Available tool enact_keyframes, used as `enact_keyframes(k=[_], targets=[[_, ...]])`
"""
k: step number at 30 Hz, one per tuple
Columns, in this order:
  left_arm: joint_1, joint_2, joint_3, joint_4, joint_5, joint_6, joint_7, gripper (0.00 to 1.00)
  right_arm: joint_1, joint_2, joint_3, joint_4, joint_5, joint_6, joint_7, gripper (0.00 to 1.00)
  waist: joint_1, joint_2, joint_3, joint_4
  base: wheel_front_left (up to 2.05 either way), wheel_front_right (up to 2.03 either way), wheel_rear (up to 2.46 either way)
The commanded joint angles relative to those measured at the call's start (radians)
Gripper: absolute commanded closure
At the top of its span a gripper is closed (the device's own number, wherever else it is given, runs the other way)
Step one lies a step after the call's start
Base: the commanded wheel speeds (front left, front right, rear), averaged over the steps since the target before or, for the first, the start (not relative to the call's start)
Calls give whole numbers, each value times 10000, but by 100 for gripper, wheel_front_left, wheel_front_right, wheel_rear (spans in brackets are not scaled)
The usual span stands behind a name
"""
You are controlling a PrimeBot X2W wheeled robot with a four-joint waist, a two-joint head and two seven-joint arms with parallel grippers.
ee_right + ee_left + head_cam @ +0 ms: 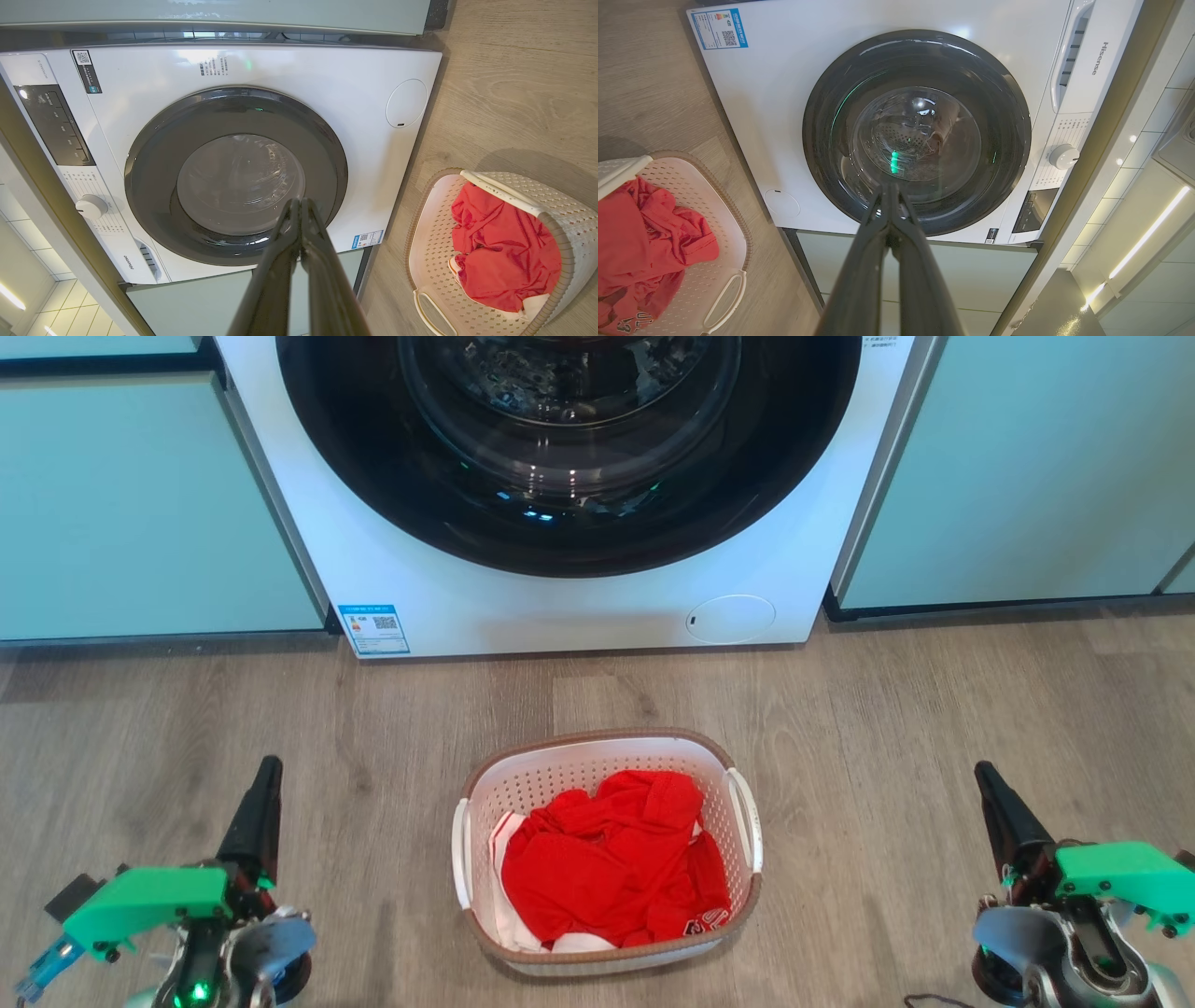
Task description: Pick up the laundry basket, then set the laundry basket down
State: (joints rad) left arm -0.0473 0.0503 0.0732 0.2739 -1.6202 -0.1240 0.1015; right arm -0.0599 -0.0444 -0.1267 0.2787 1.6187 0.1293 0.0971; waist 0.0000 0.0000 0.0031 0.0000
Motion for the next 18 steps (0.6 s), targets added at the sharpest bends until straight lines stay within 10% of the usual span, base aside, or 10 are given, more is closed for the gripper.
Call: enact_keyframes(k=[1, 18], targets=[[-601, 51, 342, -291, 63, -67, 65, 100, -475, -101, 180, -342, -59, 14, 120, 100, 0, 0, 0, 0, 0, 0, 0], [-603, 39, 359, -290, 77, -67, 79, 100, -477, -91, 165, -341, -71, 14, 131, 100, 0, 0, 0, 0, 0, 0, 0]])
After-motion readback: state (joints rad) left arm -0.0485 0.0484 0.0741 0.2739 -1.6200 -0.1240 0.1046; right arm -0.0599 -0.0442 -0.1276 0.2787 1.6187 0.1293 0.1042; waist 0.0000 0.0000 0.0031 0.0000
